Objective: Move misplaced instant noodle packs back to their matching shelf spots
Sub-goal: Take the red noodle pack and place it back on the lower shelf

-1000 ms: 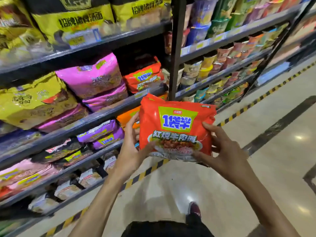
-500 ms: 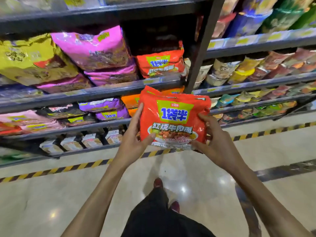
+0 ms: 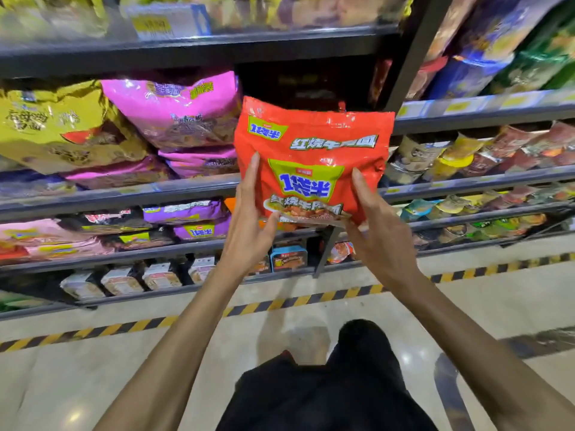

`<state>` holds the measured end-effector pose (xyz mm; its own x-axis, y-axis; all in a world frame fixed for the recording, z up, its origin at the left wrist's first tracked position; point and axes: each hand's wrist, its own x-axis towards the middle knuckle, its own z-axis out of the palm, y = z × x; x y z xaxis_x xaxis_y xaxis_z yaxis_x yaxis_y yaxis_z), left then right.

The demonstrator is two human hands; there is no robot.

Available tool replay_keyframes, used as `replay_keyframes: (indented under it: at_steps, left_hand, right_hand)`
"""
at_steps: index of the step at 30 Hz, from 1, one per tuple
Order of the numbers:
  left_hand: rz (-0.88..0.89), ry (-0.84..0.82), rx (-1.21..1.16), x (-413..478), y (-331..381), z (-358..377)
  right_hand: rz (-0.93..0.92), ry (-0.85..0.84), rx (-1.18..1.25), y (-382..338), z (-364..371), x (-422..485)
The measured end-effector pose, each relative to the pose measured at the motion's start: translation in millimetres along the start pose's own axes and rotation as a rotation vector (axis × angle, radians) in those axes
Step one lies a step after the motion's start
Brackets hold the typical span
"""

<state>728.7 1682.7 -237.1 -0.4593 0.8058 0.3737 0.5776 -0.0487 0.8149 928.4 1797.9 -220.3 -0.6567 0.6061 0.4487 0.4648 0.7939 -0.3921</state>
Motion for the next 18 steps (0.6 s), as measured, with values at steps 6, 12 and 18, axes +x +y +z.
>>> replay_keyframes:
  at_steps: [6, 12, 18]
  left_hand:
    - [0.057, 0.113, 0.112, 23.9, -12.2, 13.3]
    - [0.105, 0.197, 0.085, 54.3, -14.1, 25.3]
    - [0.119, 0.22, 0.109, 75.1, -19.3, 25.9]
  right_hand:
    - [-0.141, 0.257, -0.041, 31.9, 30.3, 25.1]
    - [-0.177, 0.285, 0.022, 54.9, 37.8, 53.5]
    - [-0.102, 0.229, 0.062, 64.1, 46.7, 88.6]
